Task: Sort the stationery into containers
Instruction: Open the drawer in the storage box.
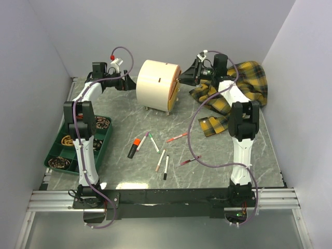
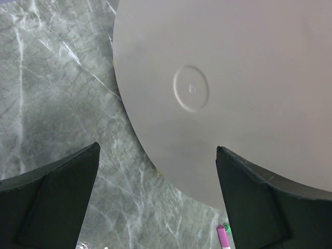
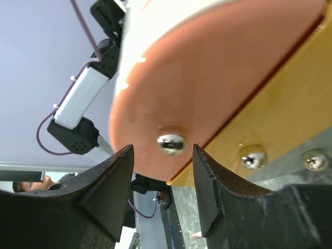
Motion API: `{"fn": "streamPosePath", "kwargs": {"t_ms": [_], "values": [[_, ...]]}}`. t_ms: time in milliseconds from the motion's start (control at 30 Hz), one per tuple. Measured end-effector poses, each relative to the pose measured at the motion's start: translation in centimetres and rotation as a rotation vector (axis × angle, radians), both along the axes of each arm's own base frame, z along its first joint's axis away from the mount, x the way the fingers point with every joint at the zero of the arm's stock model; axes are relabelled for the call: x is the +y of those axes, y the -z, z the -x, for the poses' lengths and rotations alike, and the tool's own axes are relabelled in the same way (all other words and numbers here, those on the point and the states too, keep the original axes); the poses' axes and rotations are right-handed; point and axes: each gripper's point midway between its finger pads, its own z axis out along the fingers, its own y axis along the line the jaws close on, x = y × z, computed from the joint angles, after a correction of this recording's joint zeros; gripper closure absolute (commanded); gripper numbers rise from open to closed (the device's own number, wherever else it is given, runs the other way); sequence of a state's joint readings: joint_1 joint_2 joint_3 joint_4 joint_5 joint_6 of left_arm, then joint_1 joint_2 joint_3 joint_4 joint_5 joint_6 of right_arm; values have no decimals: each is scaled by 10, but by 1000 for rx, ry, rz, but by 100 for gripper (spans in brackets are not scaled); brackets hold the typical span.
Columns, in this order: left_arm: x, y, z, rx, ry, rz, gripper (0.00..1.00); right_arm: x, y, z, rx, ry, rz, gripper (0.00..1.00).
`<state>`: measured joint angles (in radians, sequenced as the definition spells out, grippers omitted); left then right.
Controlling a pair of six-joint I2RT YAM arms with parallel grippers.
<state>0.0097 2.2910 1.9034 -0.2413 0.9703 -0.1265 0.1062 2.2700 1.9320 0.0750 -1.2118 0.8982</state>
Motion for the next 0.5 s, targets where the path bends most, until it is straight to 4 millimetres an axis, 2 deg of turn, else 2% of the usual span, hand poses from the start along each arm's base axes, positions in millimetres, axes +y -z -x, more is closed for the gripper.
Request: {"fn": "streamPosePath", "kwargs": {"t_ms": [200,500], "values": [[1,-3,-2,-6,-8,8,1,2,14,-1,37,0,9,45],[1,-3,-3,-5,-10,10,1,8,13,0,30,-8,11,49]]}}
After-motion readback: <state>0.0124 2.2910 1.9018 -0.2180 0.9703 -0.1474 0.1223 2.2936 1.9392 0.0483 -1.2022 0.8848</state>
